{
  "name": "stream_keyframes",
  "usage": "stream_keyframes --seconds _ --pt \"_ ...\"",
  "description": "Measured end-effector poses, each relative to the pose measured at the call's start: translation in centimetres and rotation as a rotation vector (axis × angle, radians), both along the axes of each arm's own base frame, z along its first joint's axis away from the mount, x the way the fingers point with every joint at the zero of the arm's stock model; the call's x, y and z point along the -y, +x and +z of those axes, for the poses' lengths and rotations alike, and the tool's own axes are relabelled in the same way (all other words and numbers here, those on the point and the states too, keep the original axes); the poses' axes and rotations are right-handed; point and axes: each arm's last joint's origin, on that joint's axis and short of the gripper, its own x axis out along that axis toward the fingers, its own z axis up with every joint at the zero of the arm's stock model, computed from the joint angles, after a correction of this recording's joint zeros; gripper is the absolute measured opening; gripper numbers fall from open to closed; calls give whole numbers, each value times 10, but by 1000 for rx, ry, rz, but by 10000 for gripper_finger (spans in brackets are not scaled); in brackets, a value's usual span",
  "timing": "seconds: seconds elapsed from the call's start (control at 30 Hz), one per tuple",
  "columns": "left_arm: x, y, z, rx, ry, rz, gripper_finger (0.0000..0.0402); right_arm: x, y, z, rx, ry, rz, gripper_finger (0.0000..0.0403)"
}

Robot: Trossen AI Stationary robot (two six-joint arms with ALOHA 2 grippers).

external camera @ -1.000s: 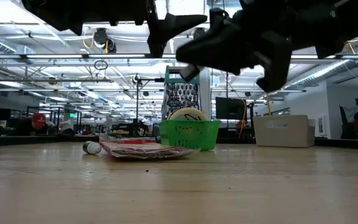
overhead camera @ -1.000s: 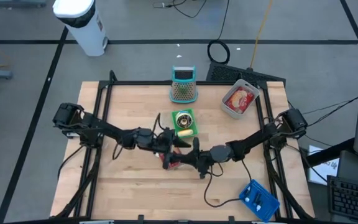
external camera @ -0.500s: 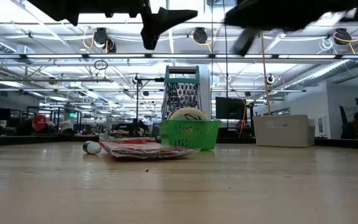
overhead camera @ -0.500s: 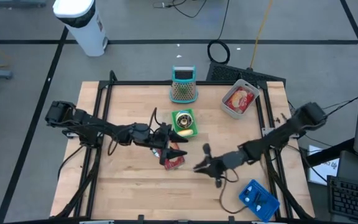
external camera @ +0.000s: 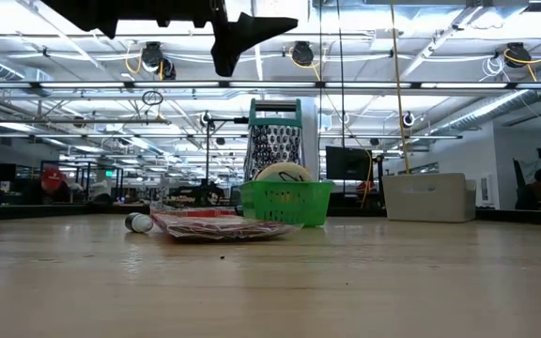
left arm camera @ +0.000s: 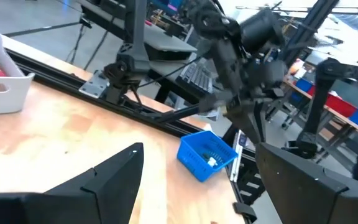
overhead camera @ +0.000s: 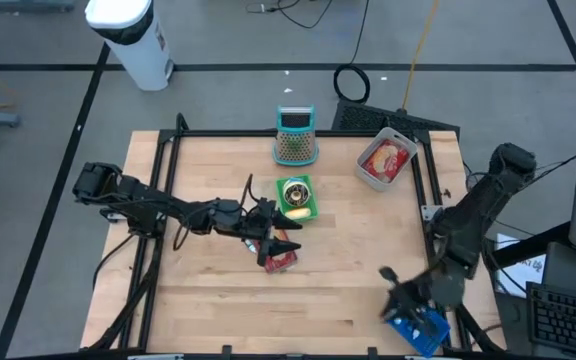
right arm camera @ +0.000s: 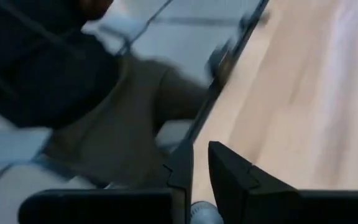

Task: Pick & Place Food Item
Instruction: Put the blue food coloring bottle into the blue bin

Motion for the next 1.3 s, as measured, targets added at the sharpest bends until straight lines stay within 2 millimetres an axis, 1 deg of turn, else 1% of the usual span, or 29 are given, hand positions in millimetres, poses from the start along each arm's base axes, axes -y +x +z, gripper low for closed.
stream_keyframes --seconds 0.1,0.17,0.3,0.4,0.57,0.73,1.07,1.17,1.3 --pt "-1 0 0 0 7 23 312 -12 -22 -18 -128 55 20 28" --pt "-1 0 0 4 26 46 312 -17 -35 -31 -212 83 -1 28" --pt "-3 0 0 6 46 91 312 -17 -57 -57 -331 123 -103 35" --pt "-3 0 0 6 46 107 312 -12 -67 -72 -407 155 -164 40" --pt "-3 0 0 7 48 109 312 -1 -72 -91 -497 184 -250 43" --pt "-3 0 1 11 48 112 312 4 -74 -102 -524 246 -272 46" --pt "-4 0 1 11 49 126 312 9 -75 -104 -422 570 -142 47" --pt "-4 0 0 10 49 126 312 13 -76 -105 -380 606 -112 47" --pt "-4 0 0 9 49 126 312 17 -77 -108 -365 605 -101 47"
